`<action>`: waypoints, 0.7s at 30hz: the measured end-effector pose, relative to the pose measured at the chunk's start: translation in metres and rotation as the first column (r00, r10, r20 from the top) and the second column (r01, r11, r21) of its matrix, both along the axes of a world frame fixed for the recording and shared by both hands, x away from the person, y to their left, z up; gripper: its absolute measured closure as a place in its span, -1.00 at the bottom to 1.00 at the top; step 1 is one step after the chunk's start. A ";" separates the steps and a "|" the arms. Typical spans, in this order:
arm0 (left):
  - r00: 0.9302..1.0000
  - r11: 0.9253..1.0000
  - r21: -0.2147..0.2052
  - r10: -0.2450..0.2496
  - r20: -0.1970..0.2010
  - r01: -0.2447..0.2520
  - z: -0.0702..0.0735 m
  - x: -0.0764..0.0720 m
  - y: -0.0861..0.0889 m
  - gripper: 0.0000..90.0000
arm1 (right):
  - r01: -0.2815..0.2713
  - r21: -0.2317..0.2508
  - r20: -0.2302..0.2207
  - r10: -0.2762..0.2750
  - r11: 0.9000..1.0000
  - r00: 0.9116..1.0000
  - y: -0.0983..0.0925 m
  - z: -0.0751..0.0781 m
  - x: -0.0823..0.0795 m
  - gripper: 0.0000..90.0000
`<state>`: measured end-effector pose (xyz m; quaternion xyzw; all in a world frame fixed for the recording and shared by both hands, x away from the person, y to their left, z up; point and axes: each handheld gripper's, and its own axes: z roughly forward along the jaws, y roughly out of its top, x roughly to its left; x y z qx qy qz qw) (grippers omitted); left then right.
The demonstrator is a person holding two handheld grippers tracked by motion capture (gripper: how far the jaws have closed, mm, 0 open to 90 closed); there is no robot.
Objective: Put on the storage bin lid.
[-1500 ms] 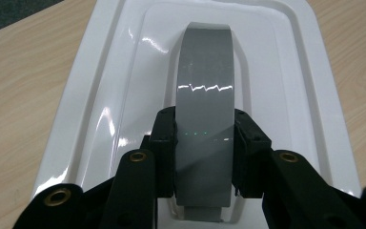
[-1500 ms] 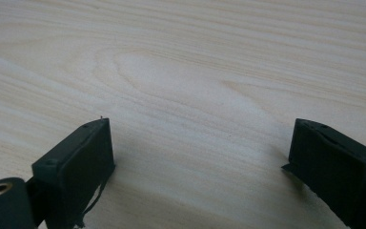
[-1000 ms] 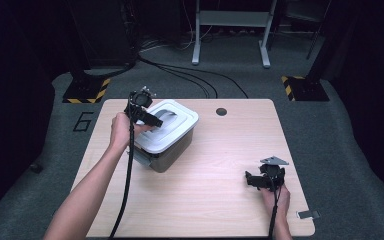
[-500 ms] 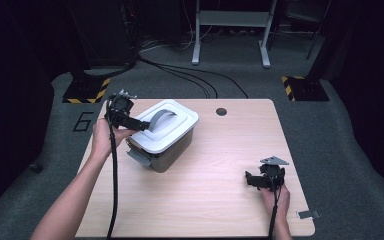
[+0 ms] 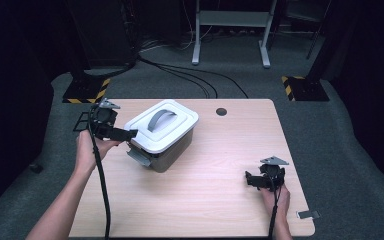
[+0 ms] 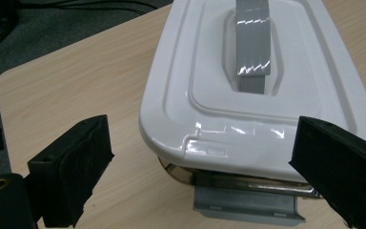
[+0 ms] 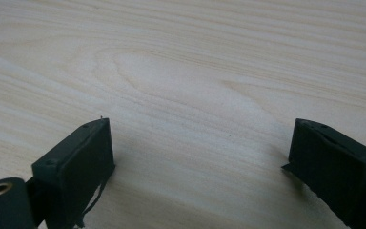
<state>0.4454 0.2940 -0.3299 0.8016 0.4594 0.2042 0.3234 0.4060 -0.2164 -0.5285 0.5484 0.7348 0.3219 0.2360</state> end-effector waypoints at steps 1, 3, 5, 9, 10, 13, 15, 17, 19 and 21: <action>1.000 1.000 0.000 0.002 0.000 -0.002 -0.002 -0.002 0.001 -0.87 | 0.001 -0.001 0.001 -0.001 1.000 1.000 0.000 0.000 0.000 -0.85; 1.000 1.000 0.007 0.007 0.000 -0.007 -0.006 -0.007 0.005 -0.88 | 0.001 -0.001 0.000 -0.001 1.000 1.000 0.000 0.000 0.000 -0.85; 1.000 1.000 0.018 0.009 0.000 -0.009 -0.011 -0.011 0.008 -0.88 | 0.000 0.000 0.000 0.000 1.000 1.000 0.000 0.000 0.000 -0.85; 1.000 1.000 0.019 0.017 0.005 -0.017 -0.024 -0.020 0.014 -0.89 | 0.000 0.000 0.000 0.000 1.000 1.000 0.000 0.000 0.000 -0.85; 1.000 1.000 0.023 0.019 0.000 -0.019 -0.029 -0.023 0.016 -0.89 | 0.001 -0.001 0.001 -0.001 1.000 1.000 0.000 0.000 0.000 -0.85; 0.999 0.999 0.022 0.030 -0.015 -0.030 -0.040 -0.027 0.021 -0.88 | 0.001 -0.002 0.000 -0.001 1.000 1.000 0.000 0.000 0.000 -0.85; 0.999 0.999 0.026 0.037 -0.032 -0.036 -0.048 -0.031 0.025 -0.88 | 0.000 0.000 0.001 0.000 1.000 1.000 0.000 0.000 0.000 -0.85; 0.998 0.999 0.018 0.047 -0.037 -0.046 -0.057 -0.033 0.029 -0.89 | 0.001 -0.002 0.000 -0.001 1.000 1.000 0.000 0.000 0.000 -0.85; 0.997 0.999 0.017 0.049 -0.051 -0.048 -0.066 -0.036 0.033 -0.89 | 0.001 -0.001 0.000 -0.001 1.000 1.000 0.000 0.000 0.000 -0.85; 0.997 0.999 0.007 0.050 -0.056 -0.050 -0.076 -0.038 0.036 -0.91 | 0.001 -0.001 0.000 -0.001 1.000 1.000 0.000 0.000 0.000 -0.85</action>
